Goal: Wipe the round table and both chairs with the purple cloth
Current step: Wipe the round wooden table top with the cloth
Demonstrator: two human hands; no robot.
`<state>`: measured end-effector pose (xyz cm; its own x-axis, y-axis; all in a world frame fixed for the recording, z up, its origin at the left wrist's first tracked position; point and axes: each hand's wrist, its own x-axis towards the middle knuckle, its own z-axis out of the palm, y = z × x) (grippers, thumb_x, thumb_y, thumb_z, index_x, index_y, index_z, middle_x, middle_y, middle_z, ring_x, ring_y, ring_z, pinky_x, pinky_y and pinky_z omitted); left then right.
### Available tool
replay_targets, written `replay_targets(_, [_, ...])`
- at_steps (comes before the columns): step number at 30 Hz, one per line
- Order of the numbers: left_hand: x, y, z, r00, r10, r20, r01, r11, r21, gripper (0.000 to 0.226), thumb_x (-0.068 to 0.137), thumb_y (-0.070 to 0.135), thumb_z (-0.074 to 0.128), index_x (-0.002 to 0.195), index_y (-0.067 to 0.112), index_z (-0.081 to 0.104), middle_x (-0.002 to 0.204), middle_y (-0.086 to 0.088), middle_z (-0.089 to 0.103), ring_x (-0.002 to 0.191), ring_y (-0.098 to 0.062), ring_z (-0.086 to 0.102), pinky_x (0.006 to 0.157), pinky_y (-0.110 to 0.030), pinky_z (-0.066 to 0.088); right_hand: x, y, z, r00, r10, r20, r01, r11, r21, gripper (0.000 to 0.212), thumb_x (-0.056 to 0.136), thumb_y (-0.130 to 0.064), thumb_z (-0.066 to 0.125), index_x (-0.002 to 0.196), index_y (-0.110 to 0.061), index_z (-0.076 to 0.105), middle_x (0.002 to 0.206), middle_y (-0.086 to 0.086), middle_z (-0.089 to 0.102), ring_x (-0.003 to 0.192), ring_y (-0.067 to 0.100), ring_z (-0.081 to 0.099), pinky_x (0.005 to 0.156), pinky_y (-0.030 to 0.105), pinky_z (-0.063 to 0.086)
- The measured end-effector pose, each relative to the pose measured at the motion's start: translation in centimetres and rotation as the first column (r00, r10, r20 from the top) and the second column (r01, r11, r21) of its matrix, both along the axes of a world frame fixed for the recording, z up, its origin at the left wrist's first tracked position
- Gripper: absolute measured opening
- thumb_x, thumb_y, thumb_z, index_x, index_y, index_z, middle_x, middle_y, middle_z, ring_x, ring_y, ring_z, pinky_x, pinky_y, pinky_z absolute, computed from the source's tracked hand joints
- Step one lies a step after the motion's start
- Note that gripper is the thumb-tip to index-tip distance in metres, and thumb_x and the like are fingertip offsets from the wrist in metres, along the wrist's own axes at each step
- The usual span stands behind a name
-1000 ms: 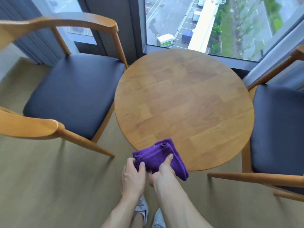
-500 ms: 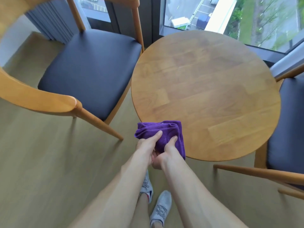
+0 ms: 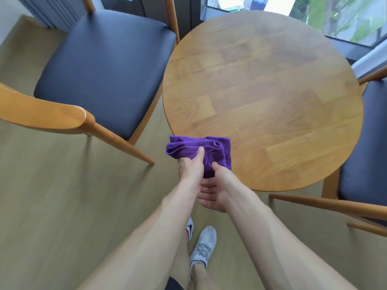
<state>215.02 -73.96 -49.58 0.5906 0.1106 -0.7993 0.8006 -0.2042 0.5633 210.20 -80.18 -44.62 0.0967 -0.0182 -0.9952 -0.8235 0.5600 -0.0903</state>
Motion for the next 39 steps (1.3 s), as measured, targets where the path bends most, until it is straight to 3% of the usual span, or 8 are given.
replay_targets(3, [0.8,0.3,-0.4,0.997,0.015,0.082,-0.014,1.000,-0.008,0.082,0.067,0.067,0.059,0.132,0.017,0.048,0.123,-0.002,0.064,0.111,-0.025,0.064,0.101,-0.045,0.050,0.7,-1.1,0.9,0.977,0.195,0.083,-0.188,0.978,-0.091,0.052,0.103,-0.042,0.038,0.084,-0.006,0.070,0.077,0.007,0.073,0.067,0.017,0.068,0.066,0.029,0.047])
replay_targets(7, [3.2,0.9,-0.5,0.983,-0.030,0.183,0.025,0.999,0.033,0.058,0.092,0.047,0.060,0.137,0.015,0.040,0.128,-0.002,0.059,0.118,-0.025,0.058,0.106,-0.043,0.046,2.9,-2.7,0.9,0.952,0.241,0.189,-0.103,0.833,-0.543,0.036,0.093,-0.028,0.052,0.067,-0.010,0.067,0.060,0.005,0.070,0.050,0.019,0.068,0.053,0.027,0.046])
replay_targets(10, [6.4,1.6,-0.9,0.962,-0.115,0.249,0.090,0.990,0.110,0.056,0.098,0.043,0.055,0.141,0.013,0.036,0.135,-0.004,0.056,0.124,-0.026,0.054,0.104,-0.033,0.040,5.3,-4.5,-0.3,0.881,0.446,0.160,-0.076,0.466,-0.882,0.019,0.089,-0.028,0.056,0.078,-0.016,0.067,0.080,0.001,0.070,0.083,0.025,0.065,0.076,0.035,0.049])
replay_targets(13, [10.4,2.0,-1.0,0.926,-0.211,0.313,0.159,0.970,0.185,0.055,0.100,0.042,0.051,0.143,0.012,0.033,0.139,-0.006,0.054,0.127,-0.027,0.052,0.096,-0.027,0.035,8.0,-6.3,-2.3,0.798,0.601,0.048,-0.026,0.114,-0.993,0.018,0.086,-0.022,0.059,0.103,-0.021,0.065,0.108,0.002,0.062,0.108,0.026,0.052,0.093,0.039,0.042])
replay_targets(17, [15.9,1.5,-0.9,0.865,-0.332,0.376,0.234,0.930,0.282,0.052,0.101,0.042,0.049,0.137,0.007,0.038,0.138,-0.010,0.054,0.127,-0.030,0.051,0.093,-0.027,0.034,11.3,-9.2,-5.1,0.724,0.687,-0.063,-0.018,-0.071,-0.997,0.048,0.085,-0.023,0.062,0.132,-0.024,0.057,0.144,0.004,0.047,0.137,0.026,0.039,0.112,0.045,0.029])
replay_targets(21, [20.8,0.6,-0.9,0.834,-0.439,0.334,0.316,0.877,0.362,0.048,0.100,0.050,0.047,0.121,0.007,0.037,0.126,-0.016,0.058,0.118,-0.035,0.055,0.088,-0.035,0.039,14.2,-12.1,-6.7,0.640,0.732,-0.236,-0.069,-0.251,-0.966,0.063,0.089,-0.039,0.048,0.150,-0.026,0.042,0.160,0.003,0.033,0.149,0.022,0.028,0.123,0.047,0.014])
replay_targets(31, [30.5,-3.8,-0.9,0.640,-0.694,0.330,0.467,0.693,0.549,0.056,0.095,0.062,0.045,0.123,0.014,0.040,0.117,-0.015,0.065,0.113,-0.038,0.058,0.093,-0.046,0.046,16.1,-12.9,-8.4,0.609,0.681,-0.406,-0.218,-0.348,-0.912,0.068,0.094,-0.051,0.035,0.155,-0.021,0.031,0.164,0.000,0.025,0.152,0.021,0.019,0.123,0.050,0.012])
replay_targets(39, [31.2,-3.3,-1.4,0.659,-0.639,0.395,0.478,0.763,0.436,0.046,0.089,0.067,0.053,0.116,0.029,0.054,0.109,0.004,0.067,0.109,-0.027,0.060,0.096,-0.041,0.047,16.1,-12.6,-8.1,0.607,0.662,-0.440,-0.244,-0.372,-0.896,0.068,0.093,-0.050,0.037,0.155,-0.022,0.033,0.163,0.001,0.027,0.151,0.022,0.021,0.122,0.052,0.014])
